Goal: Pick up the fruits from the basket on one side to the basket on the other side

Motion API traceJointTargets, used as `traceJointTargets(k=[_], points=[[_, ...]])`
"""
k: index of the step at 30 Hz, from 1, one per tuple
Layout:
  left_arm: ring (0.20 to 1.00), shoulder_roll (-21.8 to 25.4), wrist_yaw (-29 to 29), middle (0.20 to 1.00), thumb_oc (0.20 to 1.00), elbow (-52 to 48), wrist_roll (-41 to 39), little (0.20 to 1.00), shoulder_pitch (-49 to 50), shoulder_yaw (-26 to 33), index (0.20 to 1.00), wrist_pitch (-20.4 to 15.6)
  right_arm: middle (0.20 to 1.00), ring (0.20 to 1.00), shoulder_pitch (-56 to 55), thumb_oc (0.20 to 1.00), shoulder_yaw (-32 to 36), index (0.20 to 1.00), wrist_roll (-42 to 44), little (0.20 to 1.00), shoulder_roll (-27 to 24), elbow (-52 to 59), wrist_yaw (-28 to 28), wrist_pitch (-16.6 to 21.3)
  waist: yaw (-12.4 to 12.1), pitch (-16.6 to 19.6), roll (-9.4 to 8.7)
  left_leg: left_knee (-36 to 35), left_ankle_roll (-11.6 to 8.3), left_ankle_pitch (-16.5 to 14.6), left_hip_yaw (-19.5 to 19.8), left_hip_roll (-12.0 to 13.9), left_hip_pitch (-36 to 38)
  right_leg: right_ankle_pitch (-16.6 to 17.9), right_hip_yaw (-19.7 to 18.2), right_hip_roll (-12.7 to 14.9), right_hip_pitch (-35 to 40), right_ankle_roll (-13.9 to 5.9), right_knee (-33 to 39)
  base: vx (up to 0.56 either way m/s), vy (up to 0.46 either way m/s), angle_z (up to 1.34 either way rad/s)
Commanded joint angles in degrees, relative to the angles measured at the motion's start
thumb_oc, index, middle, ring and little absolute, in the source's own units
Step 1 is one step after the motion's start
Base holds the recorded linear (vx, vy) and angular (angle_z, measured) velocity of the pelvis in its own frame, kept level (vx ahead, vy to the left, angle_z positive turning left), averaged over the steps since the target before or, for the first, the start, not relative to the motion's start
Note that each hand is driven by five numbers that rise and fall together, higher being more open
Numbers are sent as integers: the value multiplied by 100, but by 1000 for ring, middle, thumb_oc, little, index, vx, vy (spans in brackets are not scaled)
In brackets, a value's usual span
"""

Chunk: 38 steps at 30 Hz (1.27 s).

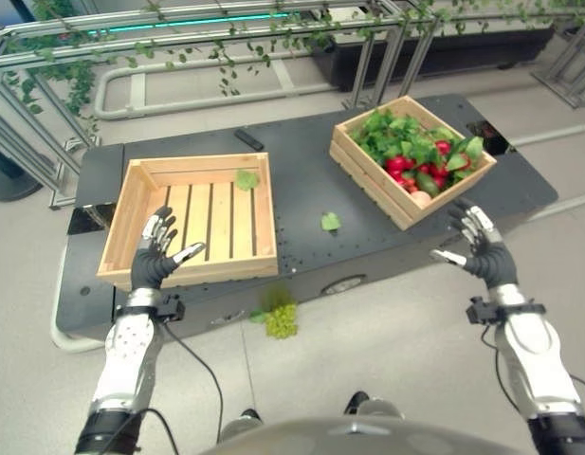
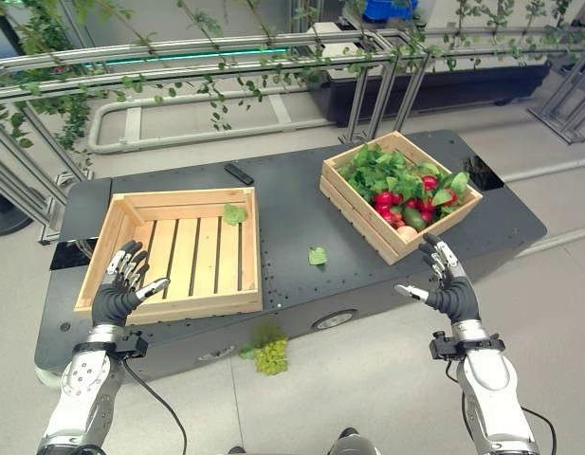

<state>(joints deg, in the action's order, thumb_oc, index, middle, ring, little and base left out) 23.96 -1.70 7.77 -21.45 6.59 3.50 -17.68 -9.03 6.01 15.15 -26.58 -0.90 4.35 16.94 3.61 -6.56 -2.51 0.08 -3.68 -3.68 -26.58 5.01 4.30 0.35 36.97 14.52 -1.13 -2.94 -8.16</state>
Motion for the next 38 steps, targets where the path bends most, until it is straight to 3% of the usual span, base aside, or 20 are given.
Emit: traceJointTargets(k=[1, 4, 5, 6, 9, 14, 21, 22, 25, 26, 31, 33, 34, 38], points=[[1000, 128, -21, 1000, 1000, -112, 118, 1000, -126, 283, 1000, -192, 1000, 1000, 236, 1000, 68, 1000, -53, 1000, -11, -45, -138, 97, 55, -107, -97, 107, 179, -288, 293, -133, -33, 494, -98, 148, 54, -704, 239, 13, 131, 9], [1000, 104, -38, 1000, 1000, -12, 143, 1000, -47, 336, 1000, -172, 1000, 1000, 263, 1000, 28, 1000, -97, 1000, 40, -180, -161, 61, -23, -110, -87, -2, 238, -268, 424, -235, -17, 550, -119, 271, 45, -791, 140, 17, 160, 11], [1000, 138, -70, 1000, 1000, 59, 118, 1000, -54, 340, 1000, -182, 1000, 1000, 273, 1000, 16, 1000, -160, 1000, 81, -217, -188, 65, 83, -166, -57, -15, 269, -257, 612, -246, -6, 389, -804, 143, -155, -805, -120, 22, 124, 21], [1000, 139, -69, 1000, 1000, 66, 116, 1000, -56, 344, 1000, -187, 1000, 1000, 278, 1000, 11, 1000, -161, 1000, 81, -219, -188, 67, 67, -164, -59, -18, 267, -261, 592, -245, -3, 374, -830, 144, -178, -802, -144, -32, 95, 35], [1000, 154, -73, 1000, 1000, 95, 82, 1000, -33, 336, 1000, -246, 1000, 1000, 134, 1000, 77, 1000, -170, 1000, 87, -189, -139, 90, 125, -153, -80, -62, 303, -74, 762, -286, -68, 107, -1745, -245, -323, -657, -54, -11, 14, 43], [1000, 65, -101, 1000, 1000, 113, 107, 1000, 40, 426, 1000, -237, 1000, 1000, 61, 1000, 119, 1000, -218, 1000, 98, -248, -143, 112, -2, -20, -98, -231, 261, 88, 949, -339, -100, 52, -1438, -340, -122, -604, 77, 30, -44, 34], [1000, 63, -152, 1000, 1000, 1193, 304, 1000, -55, 273, 1000, -176, 1000, 1000, 50, 1000, 30, 1000, -208, 1000, 64, -676, -139, 108, 22, 37, -118, -256, 166, 160, 1001, -287, -89, -22, -1261, -414, 69, -538, 234, 32, -53, 21], [1000, 64, -155, 1000, 1000, 1919, 493, 1000, -132, 152, 1000, -128, 1000, 1000, 58, 1000, -130, 1000, -304, 1000, 24, -1048, -148, 91, 40, 48, -114, -246, 145, 177, 1003, -269, -83, -45, -1239, -438, 106, -516, 268, 27, -41, 15], [1000, 3, -120, 1000, 1000, 2571, 461, 1000, -228, 60, 1000, -109, 1000, 1000, 83, 1000, -293, 1000, -324, 1000, 47, -1490, -144, 84, 64, 37, -106, -233, 130, 193, 991, -254, -84, -67, -1267, -466, 119, -491, 269, 11, -17, 3], [1000, -62, -102, 1000, 1000, 3231, 463, 1000, -293, -4, 1000, -113, 1000, 1000, 80, 1000, -451, 1000, -326, 1000, 120, -1963, -160, 66, 82, 49, -103, -218, 119, 192, 980, -240, -80, -94, -1281, -494, 129, -476, 275, 0, 0, 0], [1000, -209, -106, 1000, 1000, 4270, 505, 1000, -360, -82, 1000, -59, 1000, 1000, 153, 1000, -819, 1000, -441, 1000, 225, -3041, -177, 24, 99, 57, -79, -192, 103, 181, 943, -242, -60, -119, -1325, -521, 159, -454, 284, 20, -5, 0], [1000, -310, -37, 1000, 1000, 4719, 466, 1000, -366, -115, 1000, 24, 1000, 1000, 216, 1000, -966, 1000, -456, 1000, 333, -3607, -204, -33, 106, 59, -66, -176, 107, 173, 928, -240, -38, -134, -1357, -533, 179, -439, 267, 22, 5, 0], [1000, -408, 29, 1000, 1000, 5256, 569, 1000, -416, -199, 1000, 148, 1000, 1000, 330, 1000, -1139, 1000, -519, 1000, 438, -4408, -251, -112, 112, 73, -40, -178, 113, 160, 911, -247, -16, -140, -1385, -547, 193, -430, 287, 0, 0, 0], [1000, -548, 46, 1000, 1000, 5937, 969, 1000, -485, -344, 1000, 372, 1000, 1000, 524, 1000, -1395, 1000, -791, 1000, 558, -5388, -315, -280, 116, 108, 1, -188, 124, 137, 869, -261, 44, -152, -1427, -567, 254, -414, 337, 38, 14, -1]])
